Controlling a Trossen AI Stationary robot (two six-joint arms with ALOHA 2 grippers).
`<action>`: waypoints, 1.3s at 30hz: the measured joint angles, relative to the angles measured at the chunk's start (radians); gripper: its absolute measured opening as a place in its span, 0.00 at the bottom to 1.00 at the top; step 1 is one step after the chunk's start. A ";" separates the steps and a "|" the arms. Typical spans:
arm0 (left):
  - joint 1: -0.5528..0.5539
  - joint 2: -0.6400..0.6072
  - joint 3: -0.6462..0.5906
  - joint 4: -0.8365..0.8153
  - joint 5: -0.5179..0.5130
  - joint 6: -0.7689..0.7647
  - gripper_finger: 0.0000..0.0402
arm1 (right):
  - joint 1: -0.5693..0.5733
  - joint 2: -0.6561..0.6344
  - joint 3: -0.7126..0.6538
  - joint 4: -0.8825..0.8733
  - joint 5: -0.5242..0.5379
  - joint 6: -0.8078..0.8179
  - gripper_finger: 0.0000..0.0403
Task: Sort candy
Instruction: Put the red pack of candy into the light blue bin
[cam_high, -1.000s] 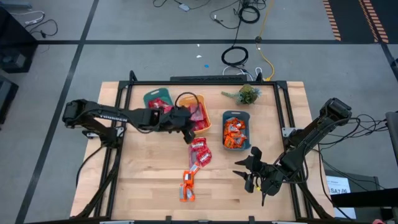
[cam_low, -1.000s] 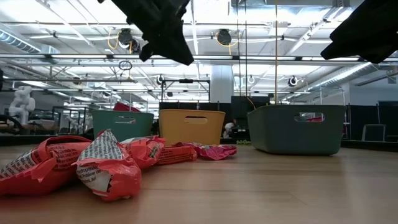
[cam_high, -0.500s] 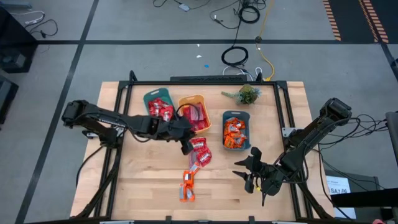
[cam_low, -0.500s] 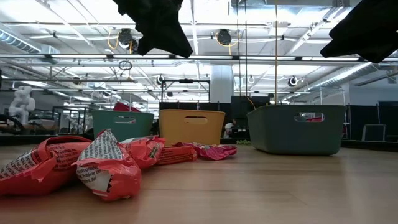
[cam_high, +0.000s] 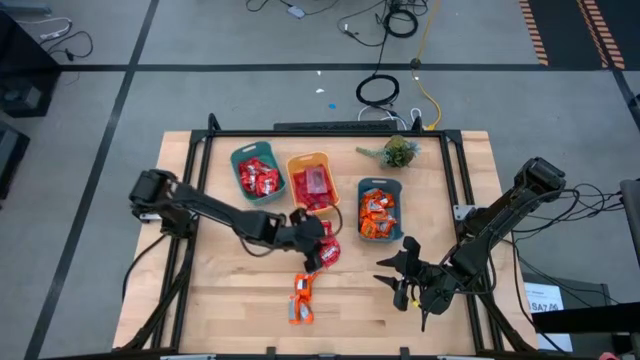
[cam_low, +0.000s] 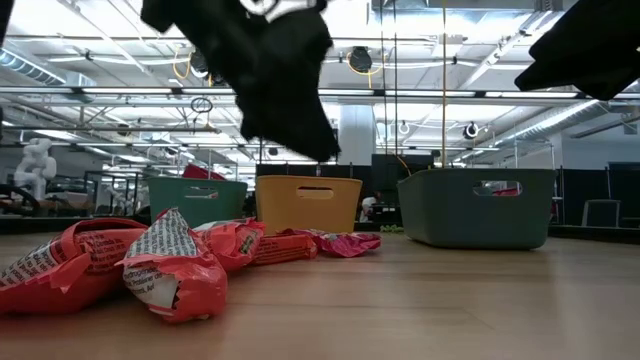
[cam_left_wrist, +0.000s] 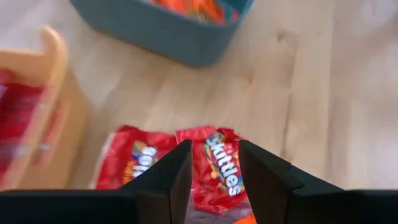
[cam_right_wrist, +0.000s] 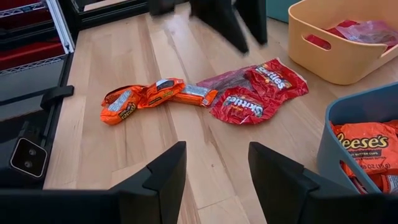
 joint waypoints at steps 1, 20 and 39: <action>-0.002 0.025 0.000 0.012 -0.001 0.000 0.35 | 0.000 0.000 0.000 0.001 0.000 0.000 0.41; 0.005 0.262 0.003 0.134 0.013 -0.089 0.35 | 0.000 0.000 0.000 0.006 -0.004 -0.004 0.41; -0.016 0.251 0.127 0.073 0.048 0.041 0.01 | 0.000 0.000 0.001 0.005 -0.003 -0.004 0.41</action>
